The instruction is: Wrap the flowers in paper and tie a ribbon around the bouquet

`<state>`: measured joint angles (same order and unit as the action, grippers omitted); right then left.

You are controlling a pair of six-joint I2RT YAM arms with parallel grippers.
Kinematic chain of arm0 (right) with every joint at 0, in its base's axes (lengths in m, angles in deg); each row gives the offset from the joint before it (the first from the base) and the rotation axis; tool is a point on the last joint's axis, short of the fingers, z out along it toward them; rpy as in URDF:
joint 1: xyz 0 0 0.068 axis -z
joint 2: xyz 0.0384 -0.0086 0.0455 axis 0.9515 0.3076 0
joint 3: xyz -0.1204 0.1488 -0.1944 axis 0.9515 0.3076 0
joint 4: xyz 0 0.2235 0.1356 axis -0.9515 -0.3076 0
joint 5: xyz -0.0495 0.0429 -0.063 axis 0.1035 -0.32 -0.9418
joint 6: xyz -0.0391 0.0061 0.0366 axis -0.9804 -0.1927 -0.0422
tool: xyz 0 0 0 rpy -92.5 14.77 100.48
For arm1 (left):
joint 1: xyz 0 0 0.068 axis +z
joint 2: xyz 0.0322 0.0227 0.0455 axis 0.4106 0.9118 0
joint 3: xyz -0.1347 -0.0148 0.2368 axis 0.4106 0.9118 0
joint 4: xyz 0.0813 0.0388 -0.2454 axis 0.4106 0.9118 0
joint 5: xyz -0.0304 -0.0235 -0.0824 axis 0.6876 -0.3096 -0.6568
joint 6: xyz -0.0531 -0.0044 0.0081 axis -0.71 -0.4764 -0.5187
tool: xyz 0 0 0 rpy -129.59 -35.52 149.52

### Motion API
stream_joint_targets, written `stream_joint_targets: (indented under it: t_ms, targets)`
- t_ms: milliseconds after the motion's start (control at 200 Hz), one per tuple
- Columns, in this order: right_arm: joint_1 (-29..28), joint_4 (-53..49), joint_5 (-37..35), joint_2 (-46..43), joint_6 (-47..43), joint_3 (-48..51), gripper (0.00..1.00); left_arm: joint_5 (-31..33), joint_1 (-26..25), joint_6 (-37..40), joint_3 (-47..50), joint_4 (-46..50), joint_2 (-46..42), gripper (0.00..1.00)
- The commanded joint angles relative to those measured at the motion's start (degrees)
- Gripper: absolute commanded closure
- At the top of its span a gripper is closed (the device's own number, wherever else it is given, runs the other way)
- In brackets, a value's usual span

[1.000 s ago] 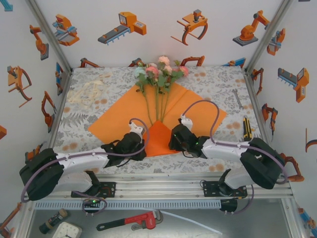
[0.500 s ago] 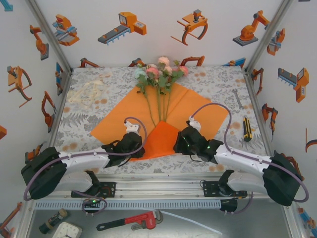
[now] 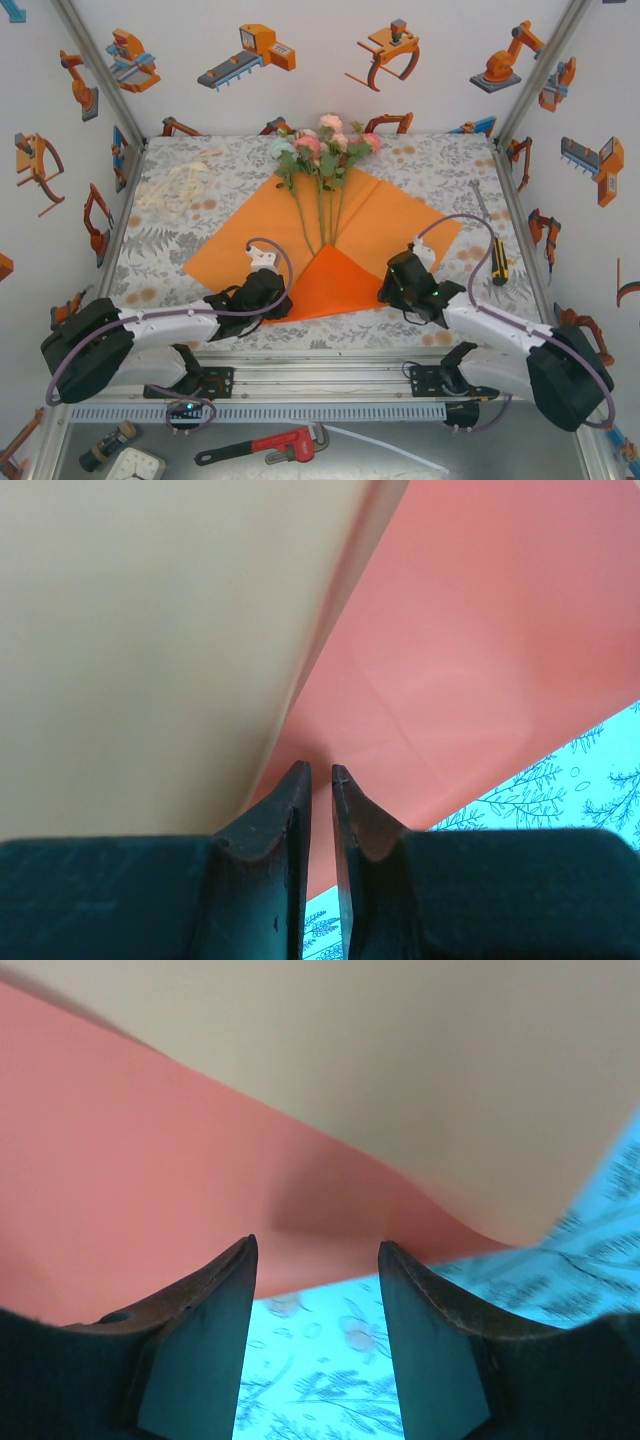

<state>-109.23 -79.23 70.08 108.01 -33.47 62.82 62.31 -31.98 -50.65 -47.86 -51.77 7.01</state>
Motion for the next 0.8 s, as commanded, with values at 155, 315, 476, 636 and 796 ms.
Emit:
stream_joint_targets:
  t_ms: [155,315,476,636,796]
  targets:
    - [1.4,-10.9,-4.8,-10.5,1.5,2.0,0.49,3.1,0.4,0.6,0.3,9.4,-1.6,0.76]
    - [1.4,-12.5,-2.1,-12.3,-7.1,-5.3,0.46,1.5,0.1,3.0,-3.6,15.7,-6.4,0.66]
    - [-3.5,-9.3,3.3,-11.6,-8.8,-9.8,0.47,-0.6,0.0,2.5,-5.3,19.8,-13.8,0.58]
    - [-8.8,-2.7,6.5,-5.1,-8.0,-10.9,0.49,-9.2,-0.5,4.6,-7.0,20.3,-16.1,0.58]
    - [-8.7,9.0,8.1,3.0,-4.5,-6.5,0.52,-25.1,-1.2,8.1,-7.1,11.6,-9.8,0.6]
